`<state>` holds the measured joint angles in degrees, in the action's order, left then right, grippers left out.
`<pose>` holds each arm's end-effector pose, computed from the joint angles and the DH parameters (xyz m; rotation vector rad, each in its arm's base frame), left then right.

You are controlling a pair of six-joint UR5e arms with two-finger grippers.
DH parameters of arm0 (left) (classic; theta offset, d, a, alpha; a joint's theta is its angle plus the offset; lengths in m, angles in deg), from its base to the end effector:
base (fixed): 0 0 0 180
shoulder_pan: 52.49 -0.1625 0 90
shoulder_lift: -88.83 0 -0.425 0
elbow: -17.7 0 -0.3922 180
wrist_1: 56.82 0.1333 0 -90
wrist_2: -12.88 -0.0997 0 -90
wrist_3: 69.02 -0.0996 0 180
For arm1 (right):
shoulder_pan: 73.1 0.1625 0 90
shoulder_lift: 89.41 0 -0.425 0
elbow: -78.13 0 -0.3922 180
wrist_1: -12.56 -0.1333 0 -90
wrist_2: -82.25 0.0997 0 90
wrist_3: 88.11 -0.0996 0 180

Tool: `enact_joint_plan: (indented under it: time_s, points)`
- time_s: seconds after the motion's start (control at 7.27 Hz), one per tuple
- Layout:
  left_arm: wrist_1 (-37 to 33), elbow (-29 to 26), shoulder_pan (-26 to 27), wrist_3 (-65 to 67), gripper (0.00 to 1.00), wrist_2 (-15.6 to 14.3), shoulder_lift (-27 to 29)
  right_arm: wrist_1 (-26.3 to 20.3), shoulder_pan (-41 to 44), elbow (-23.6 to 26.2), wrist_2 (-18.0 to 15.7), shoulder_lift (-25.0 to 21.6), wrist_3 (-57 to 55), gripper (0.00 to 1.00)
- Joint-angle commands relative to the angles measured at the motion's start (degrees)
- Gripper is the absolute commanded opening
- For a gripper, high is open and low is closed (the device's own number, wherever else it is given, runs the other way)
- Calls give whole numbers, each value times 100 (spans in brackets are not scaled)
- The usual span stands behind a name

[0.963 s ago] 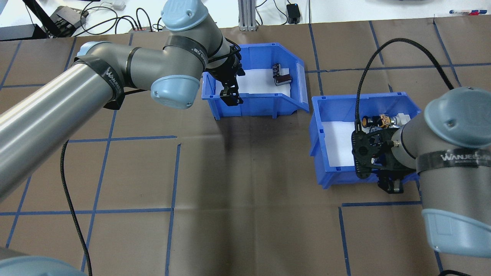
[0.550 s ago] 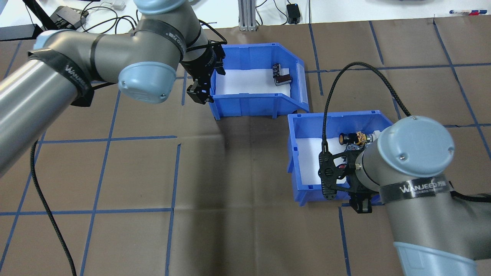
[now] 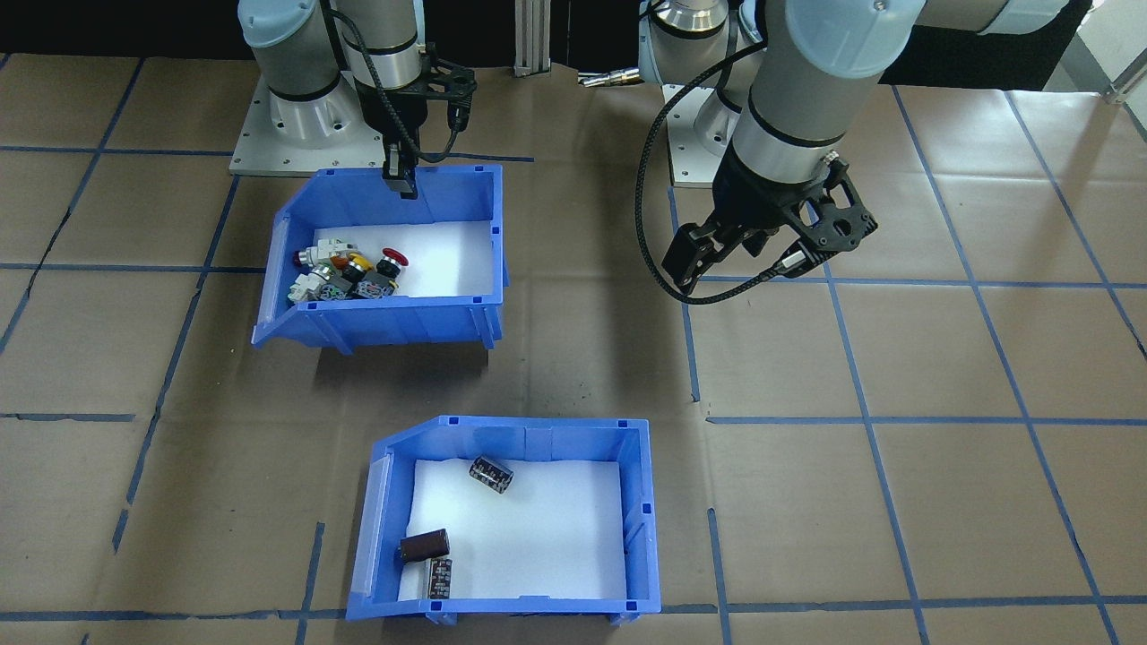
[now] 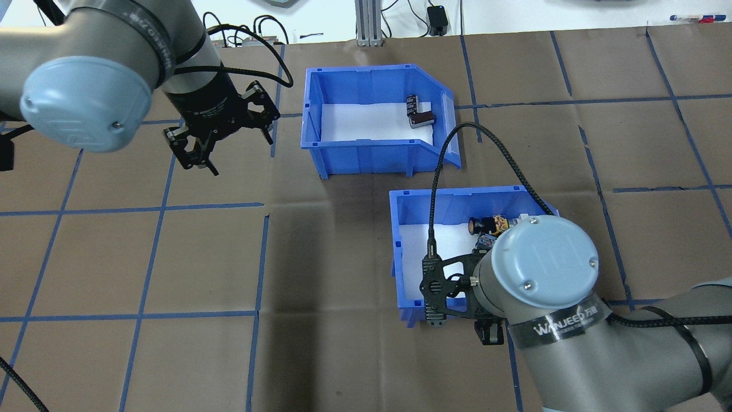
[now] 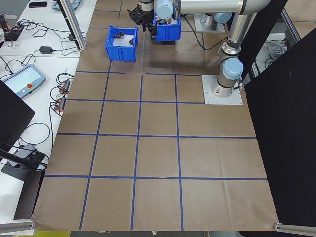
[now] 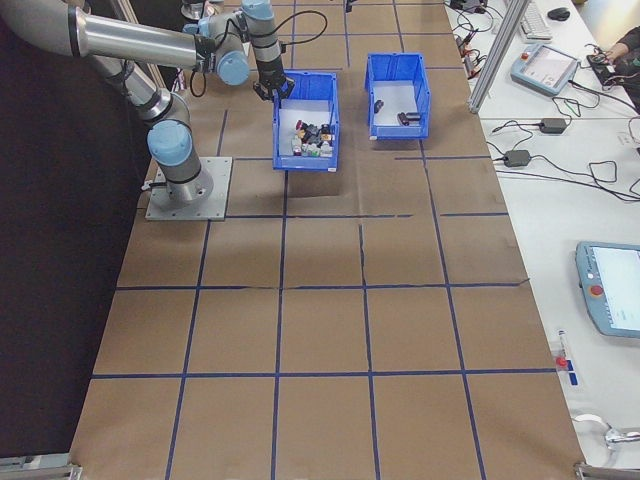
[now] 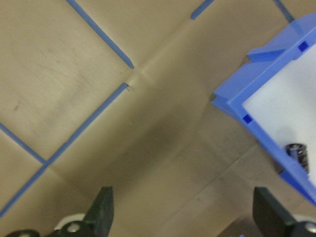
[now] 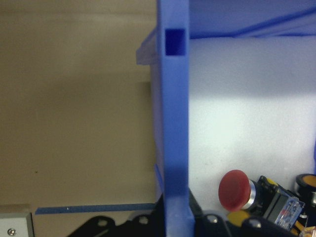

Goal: Place battery box in front

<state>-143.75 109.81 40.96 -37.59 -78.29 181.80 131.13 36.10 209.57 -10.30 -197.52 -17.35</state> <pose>-0.1616 -0.5000 0.4492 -0.7516 3.0192 0.0425 0.2323 -0.2753 0.3211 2.1610 -2.1669 0.0965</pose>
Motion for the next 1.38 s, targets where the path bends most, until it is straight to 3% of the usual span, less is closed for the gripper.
enact_joint_plan:
  time_s: [0.0, 0.14, 0.28, 0.55, 0.83, 0.96, 1.1, 1.24]
  points:
    - [-122, 87, -186, -981, 100, -692, -322, 760, 775, -39, -78, 612, -701, 0]
    - [-139, 244, -195, -1034, 100, -675, -471, 981, 996, -57, -314, 832, -895, 0]
    - [-131, 498, -212, -1139, 100, -623, -655, 1001, 1181, -170, -325, 922, -1106, 0]
    - [-122, 658, -291, -2828, 100, 25, -692, 1001, 1437, -381, -334, 1307, -1484, 0]
    - [-131, 676, -493, -3614, 100, 273, -683, 896, 1490, -487, -578, 1423, -1539, 4]
    - [-105, 668, -485, -3601, 100, 187, -718, 913, 1490, -487, -571, 1423, -1565, 34]
    - [-61, 624, -476, -3444, 100, 195, -727, 939, 1490, -487, -545, 1432, -1600, 99]
    - [-69, 580, -441, -3390, 100, 178, -745, 913, 1490, -487, -614, 1380, -1600, 100]
